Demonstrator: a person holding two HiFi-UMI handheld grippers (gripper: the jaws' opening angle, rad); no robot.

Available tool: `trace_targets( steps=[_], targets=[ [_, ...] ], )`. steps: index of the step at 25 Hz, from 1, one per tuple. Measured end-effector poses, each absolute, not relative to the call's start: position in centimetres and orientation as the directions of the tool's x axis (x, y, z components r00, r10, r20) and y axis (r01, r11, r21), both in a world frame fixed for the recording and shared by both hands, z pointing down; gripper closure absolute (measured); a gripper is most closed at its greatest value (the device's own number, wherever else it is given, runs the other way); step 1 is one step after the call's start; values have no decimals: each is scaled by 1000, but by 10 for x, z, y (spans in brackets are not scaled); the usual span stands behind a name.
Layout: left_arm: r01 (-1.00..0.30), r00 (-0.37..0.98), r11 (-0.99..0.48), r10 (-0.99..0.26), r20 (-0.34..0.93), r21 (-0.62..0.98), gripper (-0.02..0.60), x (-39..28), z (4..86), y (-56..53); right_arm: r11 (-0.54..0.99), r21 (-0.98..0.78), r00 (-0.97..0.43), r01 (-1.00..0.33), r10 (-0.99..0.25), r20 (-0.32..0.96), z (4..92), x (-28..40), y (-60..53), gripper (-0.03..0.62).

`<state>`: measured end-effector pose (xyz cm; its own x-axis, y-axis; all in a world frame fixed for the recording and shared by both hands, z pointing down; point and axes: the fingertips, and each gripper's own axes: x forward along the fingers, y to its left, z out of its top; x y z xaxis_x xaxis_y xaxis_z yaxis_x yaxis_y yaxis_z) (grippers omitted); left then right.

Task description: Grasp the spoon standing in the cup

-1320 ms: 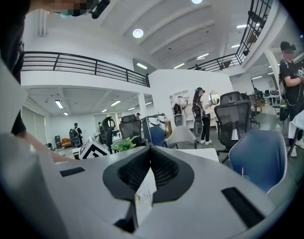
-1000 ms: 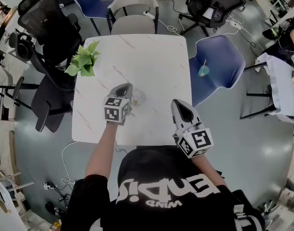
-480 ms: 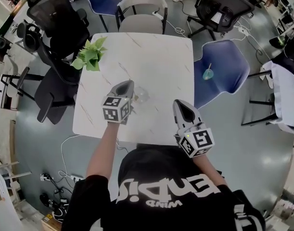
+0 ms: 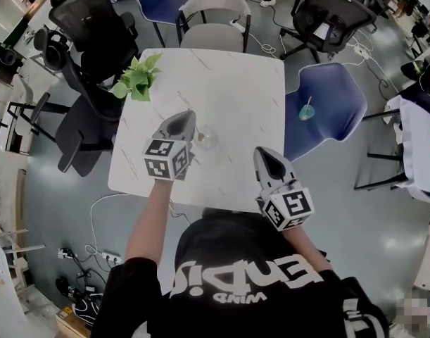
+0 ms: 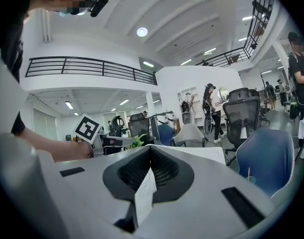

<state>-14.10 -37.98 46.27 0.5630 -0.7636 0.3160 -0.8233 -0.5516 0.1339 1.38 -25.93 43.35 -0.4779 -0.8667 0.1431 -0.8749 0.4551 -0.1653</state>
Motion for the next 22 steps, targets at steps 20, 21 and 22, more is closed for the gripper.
trace_targets(
  steps=[20, 21, 22],
  targets=[
    [-847, 521, -487, -839, 156, 213, 568, -151, 382, -314, 503, -169, -527, -848, -836, 155, 437, 24, -235, 582],
    [-848, 518, -484, -842, 148, 218, 568, -152, 378, -309, 506, -168, -529, -846, -834, 154, 436, 25, -234, 582],
    [-848, 515, -480, -845, 140, 224, 568, -153, 375, -304, 509, -167, -532, -845, -833, 151, 435, 25, -234, 582]
  ],
)
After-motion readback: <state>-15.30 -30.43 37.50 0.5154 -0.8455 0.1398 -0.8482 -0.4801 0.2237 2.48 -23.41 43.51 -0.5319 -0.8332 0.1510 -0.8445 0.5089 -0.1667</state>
